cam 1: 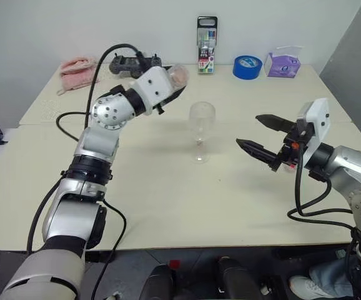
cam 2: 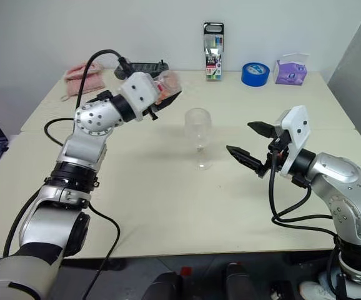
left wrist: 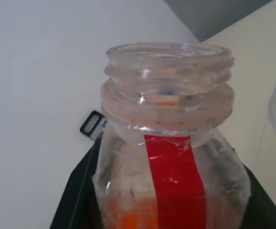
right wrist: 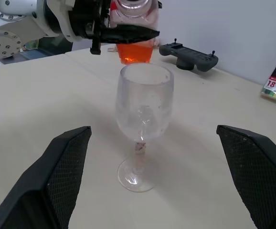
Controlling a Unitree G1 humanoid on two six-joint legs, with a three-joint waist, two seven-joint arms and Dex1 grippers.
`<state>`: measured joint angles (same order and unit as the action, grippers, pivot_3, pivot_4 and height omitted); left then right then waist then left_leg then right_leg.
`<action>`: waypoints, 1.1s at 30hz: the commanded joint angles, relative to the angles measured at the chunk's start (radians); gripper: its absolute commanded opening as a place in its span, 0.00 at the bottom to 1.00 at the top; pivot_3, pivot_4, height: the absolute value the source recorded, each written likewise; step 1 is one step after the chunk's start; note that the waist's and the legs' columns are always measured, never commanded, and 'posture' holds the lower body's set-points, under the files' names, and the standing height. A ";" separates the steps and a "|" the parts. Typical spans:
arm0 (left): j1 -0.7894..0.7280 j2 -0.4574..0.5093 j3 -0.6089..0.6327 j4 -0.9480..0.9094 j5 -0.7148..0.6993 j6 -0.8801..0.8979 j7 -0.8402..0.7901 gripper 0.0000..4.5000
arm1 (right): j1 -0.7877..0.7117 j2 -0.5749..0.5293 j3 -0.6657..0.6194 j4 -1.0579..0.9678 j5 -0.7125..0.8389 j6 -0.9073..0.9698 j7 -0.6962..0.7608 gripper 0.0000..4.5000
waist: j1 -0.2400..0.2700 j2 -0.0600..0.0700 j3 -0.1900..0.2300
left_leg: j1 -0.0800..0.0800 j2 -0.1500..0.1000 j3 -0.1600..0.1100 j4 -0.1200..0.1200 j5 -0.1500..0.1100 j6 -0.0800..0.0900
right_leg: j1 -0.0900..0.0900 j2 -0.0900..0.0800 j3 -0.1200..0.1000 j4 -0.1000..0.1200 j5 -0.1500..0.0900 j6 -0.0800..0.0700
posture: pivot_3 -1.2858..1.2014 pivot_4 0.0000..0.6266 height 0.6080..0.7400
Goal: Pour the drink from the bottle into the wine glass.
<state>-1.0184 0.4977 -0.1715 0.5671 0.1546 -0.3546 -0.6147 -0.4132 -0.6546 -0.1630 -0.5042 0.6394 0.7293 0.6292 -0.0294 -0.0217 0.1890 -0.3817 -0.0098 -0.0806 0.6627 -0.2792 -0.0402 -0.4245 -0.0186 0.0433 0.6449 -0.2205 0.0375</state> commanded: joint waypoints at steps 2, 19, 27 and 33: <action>-0.068 0.005 -0.024 0.041 0.074 -0.093 0.047 0.39 | -0.016 0.002 -0.004 -0.034 -0.006 -0.028 -0.016 1.00 | 0.000 0.000 0.000 | 0.000 0.000 -0.001 0.000 0.000 0.000 | 0.000 0.000 -0.001 0.000 0.000 0.000 | 0.52 0.24 1.00; -0.145 0.063 -0.123 0.195 0.346 -0.318 0.235 0.39 | -0.028 0.002 0.009 -0.020 -0.027 -0.046 -0.030 1.00 | 0.000 0.000 0.000 | 0.000 0.000 -0.001 0.000 0.000 0.000 | 0.000 0.000 -0.001 0.001 0.000 0.000 | 0.52 0.24 1.00; -0.183 0.083 -0.166 0.230 0.458 -0.356 0.346 0.39 | -0.029 0.002 0.014 -0.015 -0.034 -0.049 -0.030 1.00 | 0.000 0.000 0.000 | 0.000 0.000 -0.001 0.001 0.000 0.000 | 0.000 0.000 -0.001 0.002 0.000 0.000 | 0.52 0.24 1.00; -0.205 0.088 -0.184 0.258 0.501 -0.374 0.402 0.39 | -0.027 0.005 0.020 -0.016 -0.035 -0.050 -0.030 1.00 | 0.000 0.000 0.000 | 0.000 0.000 -0.001 0.001 0.000 0.000 | 0.000 0.000 -0.001 0.003 0.000 0.000 | 0.52 0.24 1.00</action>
<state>-1.1725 0.5679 -0.3599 0.8409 0.6500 -0.7112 -0.2470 -0.4201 -0.6537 -0.1345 -0.5027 0.6062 0.7035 0.6049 -0.0291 -0.0216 0.1890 -0.3815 -0.0098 -0.0813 0.6635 -0.2792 -0.0401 -0.4247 -0.0184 0.0423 0.6476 -0.2202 0.0376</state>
